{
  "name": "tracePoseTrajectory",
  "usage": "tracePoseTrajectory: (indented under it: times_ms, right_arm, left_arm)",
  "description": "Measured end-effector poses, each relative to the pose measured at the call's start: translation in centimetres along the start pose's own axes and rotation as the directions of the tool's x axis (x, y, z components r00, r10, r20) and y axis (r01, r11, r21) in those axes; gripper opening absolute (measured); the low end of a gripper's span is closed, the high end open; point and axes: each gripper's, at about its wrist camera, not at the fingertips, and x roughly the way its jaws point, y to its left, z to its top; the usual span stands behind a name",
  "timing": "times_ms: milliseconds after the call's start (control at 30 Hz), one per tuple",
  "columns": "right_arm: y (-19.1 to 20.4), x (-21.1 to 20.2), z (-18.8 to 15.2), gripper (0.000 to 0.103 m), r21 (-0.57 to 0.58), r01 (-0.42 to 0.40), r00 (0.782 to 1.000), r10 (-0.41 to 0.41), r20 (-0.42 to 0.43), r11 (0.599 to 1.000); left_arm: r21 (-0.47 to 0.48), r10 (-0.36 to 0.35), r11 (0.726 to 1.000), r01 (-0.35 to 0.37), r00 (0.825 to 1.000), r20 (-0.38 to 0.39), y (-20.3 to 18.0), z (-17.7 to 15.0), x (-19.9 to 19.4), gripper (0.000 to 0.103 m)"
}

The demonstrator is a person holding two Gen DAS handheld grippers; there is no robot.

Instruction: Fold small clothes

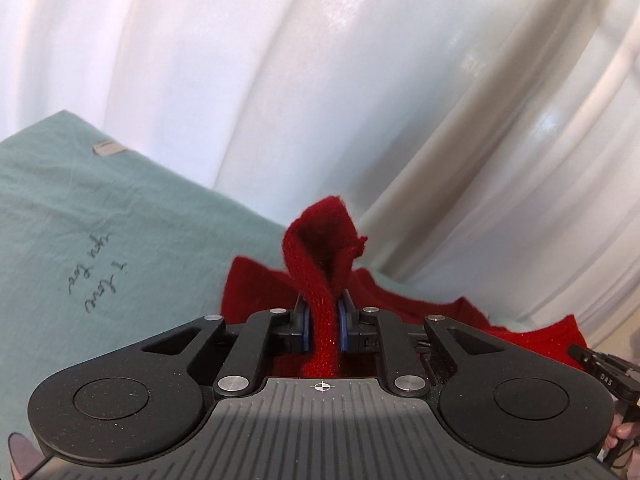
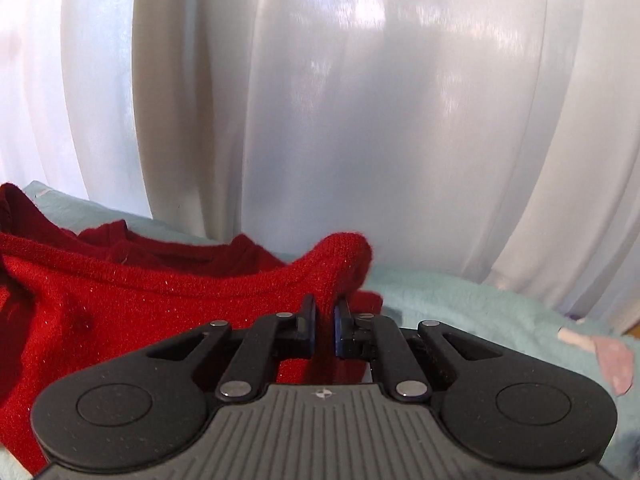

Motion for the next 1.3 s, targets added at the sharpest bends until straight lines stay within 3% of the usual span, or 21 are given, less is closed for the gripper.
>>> tracePoseTrajectory:
  times_ms: [67, 167, 233, 267, 300, 333, 433, 533, 733, 900, 1000, 1133, 1300]
  right_arm:
    - [0.2, -0.2, 1.3, 0.007, -0.011, 0.036, 0.998, -0.035, 0.044, 0.999]
    - [-0.2, 0.9, 3.0, 0.007, 0.032, 0.071, 0.996, -0.072, 0.059, 0.997]
    - [-0.2, 2.2, 3.5, 0.008, 0.052, 0.097, 0.994, -0.100, 0.055, 0.994]
    - [-0.1, 2.9, 3.6, 0.010, 0.061, 0.113, 0.992, -0.116, 0.049, 0.992]
    - [0.0, 3.4, 3.5, 0.012, 0.068, 0.145, 0.988, -0.148, 0.042, 0.987]
    - [0.0, 3.2, 3.3, 0.016, 0.075, 0.171, 0.984, -0.174, 0.046, 0.982]
    - [0.6, 2.3, 2.3, 0.021, 0.096, 0.130, 0.989, -0.136, 0.062, 0.987]
    - [2.5, 2.2, 1.0, 0.021, 0.088, 0.036, 0.998, -0.040, 0.044, 0.995]
    - [9.4, 4.2, -0.6, 0.021, 0.073, -0.184, 0.983, 0.185, -0.008, 0.980]
    - [13.6, 6.1, -0.9, 0.021, 0.038, -0.254, 0.966, 0.255, -0.027, 0.966]
    - [13.5, 7.3, -1.7, 0.021, -0.003, -0.203, 0.978, 0.202, -0.044, 0.979]
    - [10.4, 8.3, -2.3, 0.022, -0.001, -0.105, 0.994, 0.105, -0.029, 0.994]
    - [4.5, 8.3, -2.9, 0.021, 0.124, -0.028, 0.999, 0.032, -0.031, 0.992]
  left_arm:
    - [0.010, 0.007, 1.000, -0.008, 1.000, 0.028, -0.7, 1.4, 0.3, 0.015]
    - [-0.014, 0.074, 0.997, -0.073, 0.997, 0.025, -1.1, 2.8, 2.6, 0.018]
    - [-0.046, 0.146, 0.988, -0.145, 0.989, 0.009, -1.0, 2.9, 4.1, 0.034]
    - [-0.054, 0.173, 0.984, -0.172, 0.985, 0.008, -1.1, 2.8, 4.4, 0.036]
    - [-0.053, 0.175, 0.983, -0.174, 0.984, 0.017, -1.3, 2.4, 4.3, 0.048]
    - [-0.049, 0.169, 0.985, -0.168, 0.985, 0.027, -1.5, 2.0, 4.0, 0.066]
    - [-0.011, 0.154, 0.988, -0.154, 0.986, 0.064, -3.0, 0.2, 2.8, 0.073]
    - [0.045, 0.078, 0.996, -0.079, 0.997, 0.021, -5.2, -1.7, 3.4, 0.080]
    - [0.096, 0.063, 0.994, -0.054, 0.993, -0.097, -8.6, -5.5, 8.2, 0.082]
    - [0.156, 0.144, 0.979, -0.130, 0.986, -0.084, -8.6, -6.6, 10.2, 0.082]
    - [0.179, 0.163, 0.973, -0.147, 0.983, -0.079, -8.7, -6.6, 10.4, 0.083]
    - [0.210, 0.173, 0.965, -0.155, 0.983, -0.068, -8.5, -6.9, 10.7, 0.083]
    - [0.266, 0.183, 0.950, -0.162, 0.982, -0.054, -9.0, -7.4, 11.1, 0.087]
